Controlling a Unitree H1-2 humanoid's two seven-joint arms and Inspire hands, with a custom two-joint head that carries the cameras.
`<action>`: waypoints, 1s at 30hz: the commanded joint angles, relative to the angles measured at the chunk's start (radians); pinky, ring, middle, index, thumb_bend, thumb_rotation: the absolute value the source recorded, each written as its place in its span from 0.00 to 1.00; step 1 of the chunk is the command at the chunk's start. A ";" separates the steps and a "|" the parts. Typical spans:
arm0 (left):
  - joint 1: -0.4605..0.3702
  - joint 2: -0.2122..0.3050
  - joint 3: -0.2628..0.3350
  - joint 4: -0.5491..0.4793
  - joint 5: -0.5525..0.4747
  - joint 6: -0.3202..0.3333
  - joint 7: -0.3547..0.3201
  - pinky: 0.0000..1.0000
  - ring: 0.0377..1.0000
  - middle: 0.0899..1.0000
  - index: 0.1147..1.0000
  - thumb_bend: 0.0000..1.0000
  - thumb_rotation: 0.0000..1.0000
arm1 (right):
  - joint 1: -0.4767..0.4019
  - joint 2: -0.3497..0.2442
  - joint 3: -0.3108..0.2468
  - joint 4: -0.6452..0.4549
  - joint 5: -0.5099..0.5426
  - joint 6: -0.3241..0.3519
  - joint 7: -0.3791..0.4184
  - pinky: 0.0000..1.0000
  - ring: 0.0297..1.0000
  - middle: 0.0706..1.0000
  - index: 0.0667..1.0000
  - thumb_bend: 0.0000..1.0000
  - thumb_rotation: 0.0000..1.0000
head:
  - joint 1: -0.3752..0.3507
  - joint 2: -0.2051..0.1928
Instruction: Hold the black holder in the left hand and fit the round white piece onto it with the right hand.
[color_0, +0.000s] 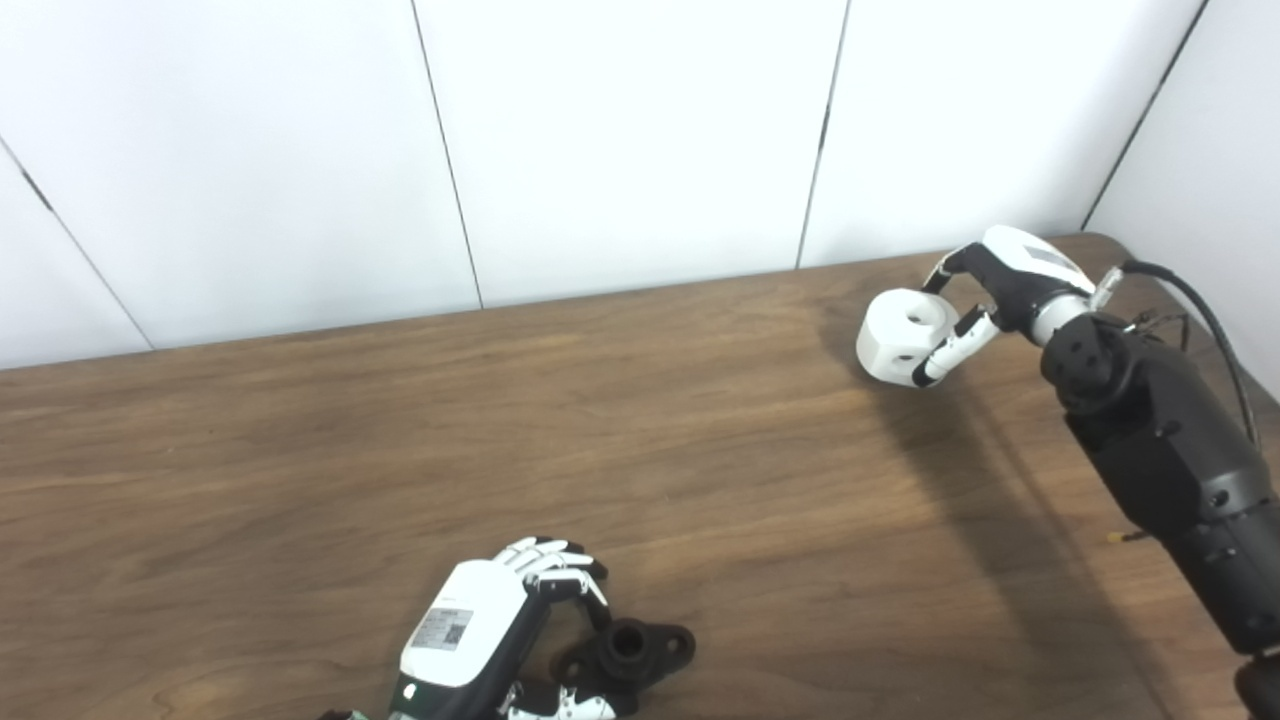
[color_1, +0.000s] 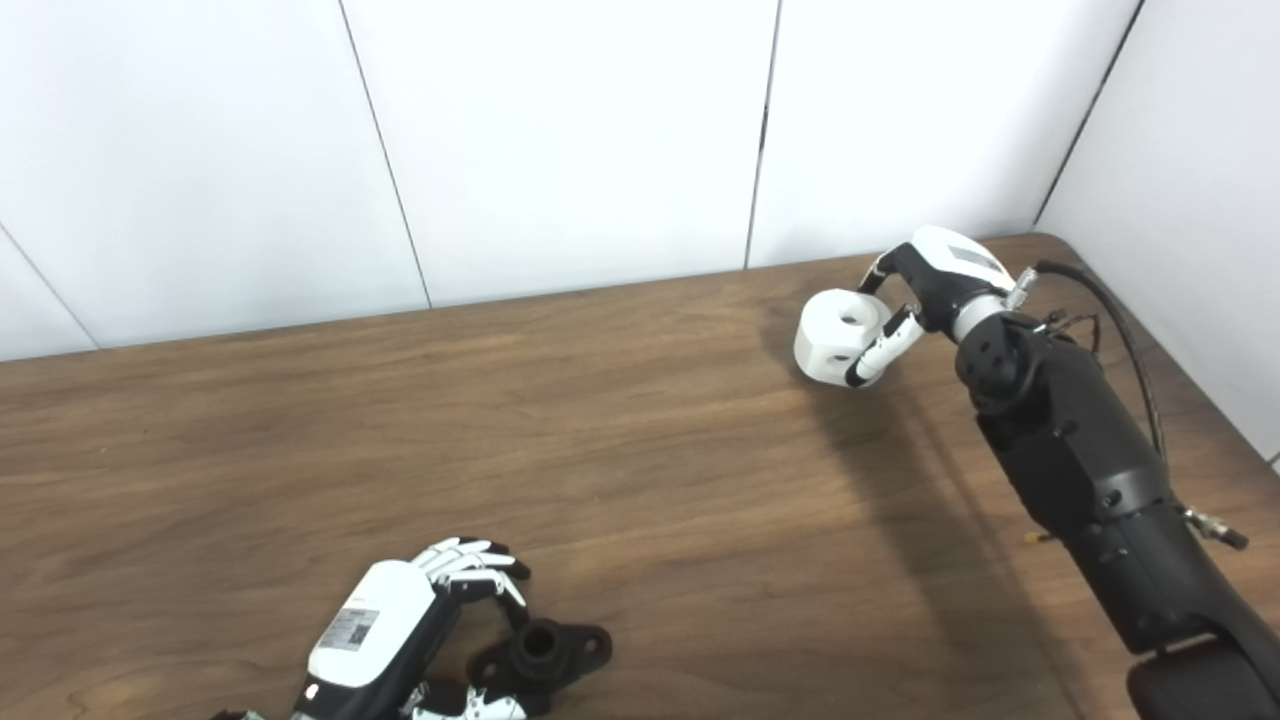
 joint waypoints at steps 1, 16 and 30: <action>0.041 0.018 -0.016 0.055 0.024 0.048 -0.084 0.85 0.81 0.72 0.42 0.52 0.05 | -0.044 -0.045 -0.013 -0.040 -0.011 -0.013 -0.024 0.84 0.95 0.83 0.45 0.52 0.14 | 0.004 0.001; 0.030 0.011 -0.026 0.059 0.023 0.058 -0.108 0.85 0.83 0.74 0.42 0.52 0.05 | -0.041 0.019 -0.109 -0.299 -0.128 0.038 0.266 0.82 0.83 0.78 0.45 0.52 0.13 | 0.062 0.037; 0.022 0.006 -0.025 0.058 0.024 0.063 -0.119 0.87 0.84 0.75 0.42 0.52 0.05 | -0.052 0.059 0.019 -0.652 -0.234 0.035 0.502 0.81 0.88 0.75 0.45 0.52 0.14 | 0.095 0.109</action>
